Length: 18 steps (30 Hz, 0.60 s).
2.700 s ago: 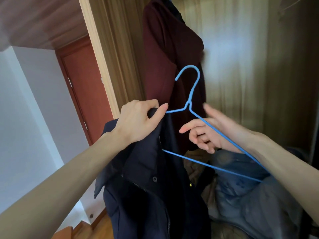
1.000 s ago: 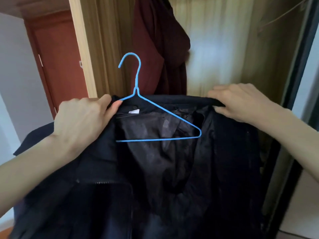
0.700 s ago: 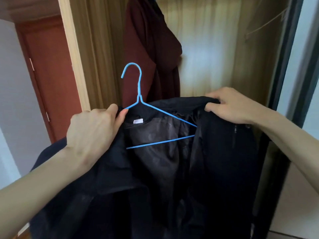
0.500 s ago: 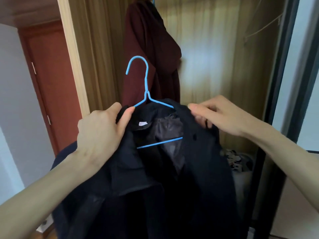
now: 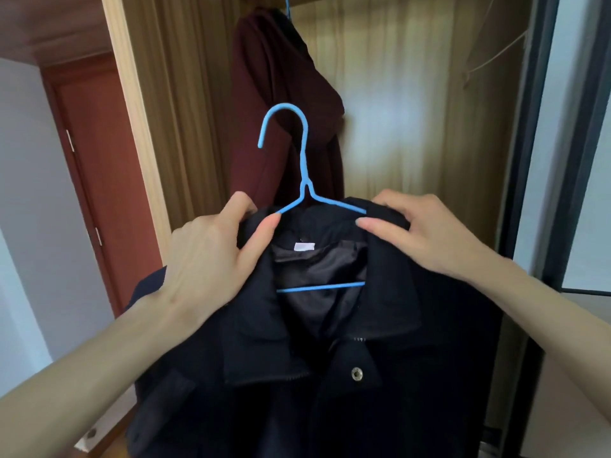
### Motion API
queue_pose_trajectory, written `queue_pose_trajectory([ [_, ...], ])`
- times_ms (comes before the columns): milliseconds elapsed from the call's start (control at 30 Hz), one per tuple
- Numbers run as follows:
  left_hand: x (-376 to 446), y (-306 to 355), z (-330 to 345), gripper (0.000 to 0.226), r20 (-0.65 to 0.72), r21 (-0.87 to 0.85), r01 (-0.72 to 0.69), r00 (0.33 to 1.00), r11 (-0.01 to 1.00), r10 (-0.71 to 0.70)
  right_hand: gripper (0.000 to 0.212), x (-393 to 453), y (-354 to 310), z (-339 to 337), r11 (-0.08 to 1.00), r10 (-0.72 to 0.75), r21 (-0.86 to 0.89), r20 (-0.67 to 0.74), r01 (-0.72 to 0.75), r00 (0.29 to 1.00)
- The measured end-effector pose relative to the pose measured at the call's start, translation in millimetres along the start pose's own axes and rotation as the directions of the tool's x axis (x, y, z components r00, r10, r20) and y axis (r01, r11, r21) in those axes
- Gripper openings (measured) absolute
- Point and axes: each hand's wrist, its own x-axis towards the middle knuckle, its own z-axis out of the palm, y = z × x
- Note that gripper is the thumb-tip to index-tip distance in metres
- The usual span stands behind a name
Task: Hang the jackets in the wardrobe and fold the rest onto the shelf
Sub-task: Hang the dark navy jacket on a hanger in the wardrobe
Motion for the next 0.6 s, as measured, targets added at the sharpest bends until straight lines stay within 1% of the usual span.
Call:
queue_pose_trajectory([
  [67, 4.5, -8.0, -6.1, 0.037, 0.049, 0.014, -0.034, 0.998, 0.999, 0.033, 0.020, 0.2, 6.9, -10.1, 0.991, 0.085, 0.108, -0.004, -0.084, 0.996],
  [133, 2.2, -15.2, -9.7, 0.040, 0.124, 0.016, -0.066, 0.990, 0.998, 0.063, 0.027, -7.1, 14.0, -16.8, 0.983, 0.121, 0.138, -0.017, -0.117, 0.993],
  [200, 3.4, -12.5, -6.6, 0.041, 0.164, -0.047, -0.064, 0.984, 0.997, 0.071, 0.021, -14.1, 16.0, -17.7, 0.975, 0.136, 0.179, -0.030, -0.129, 0.990],
  [267, 14.4, 0.0, 0.3, 0.041, 0.179, -0.142, -0.113, 0.974, 0.983, 0.138, 0.014, -16.3, 13.6, -13.0, 0.967, 0.150, 0.210, -0.012, -0.145, 0.989],
  [300, 22.6, 8.2, 3.4, 0.039, 0.210, -0.165, -0.151, 0.960, 0.975, 0.184, 0.013, -16.4, 12.2, -10.7, 0.965, 0.153, 0.215, 0.002, -0.150, 0.988],
  [367, 35.3, 22.4, 8.4, 0.033, 0.282, -0.172, -0.209, 0.926, 0.963, 0.251, 0.015, -17.6, 10.7, -7.1, 0.967, 0.152, 0.203, 0.033, -0.155, 0.988],
  [400, 37.6, 26.2, 10.9, 0.033, 0.296, -0.153, -0.233, 0.916, 0.960, 0.270, 0.017, -19.1, 11.2, -6.5, 0.969, 0.146, 0.195, 0.045, -0.152, 0.988],
  [467, 33.9, 29.0, 15.8, 0.036, 0.280, -0.095, -0.273, 0.916, 0.957, 0.288, 0.020, -23.3, 13.4, -7.3, 0.974, 0.135, 0.176, 0.069, -0.145, 0.988],
  [500, 29.6, 30.1, 17.2, 0.036, 0.255, -0.073, -0.274, 0.925, 0.959, 0.283, 0.023, -24.7, 14.2, -8.1, 0.981, 0.121, 0.140, 0.084, -0.132, 0.989],
  [600, 20.0, 32.9, 20.5, 0.035, 0.165, -0.060, -0.234, 0.957, 0.970, 0.240, 0.027, -25.6, 18.8, -13.3, 0.995, 0.102, -0.029, 0.154, -0.099, 0.983],
])
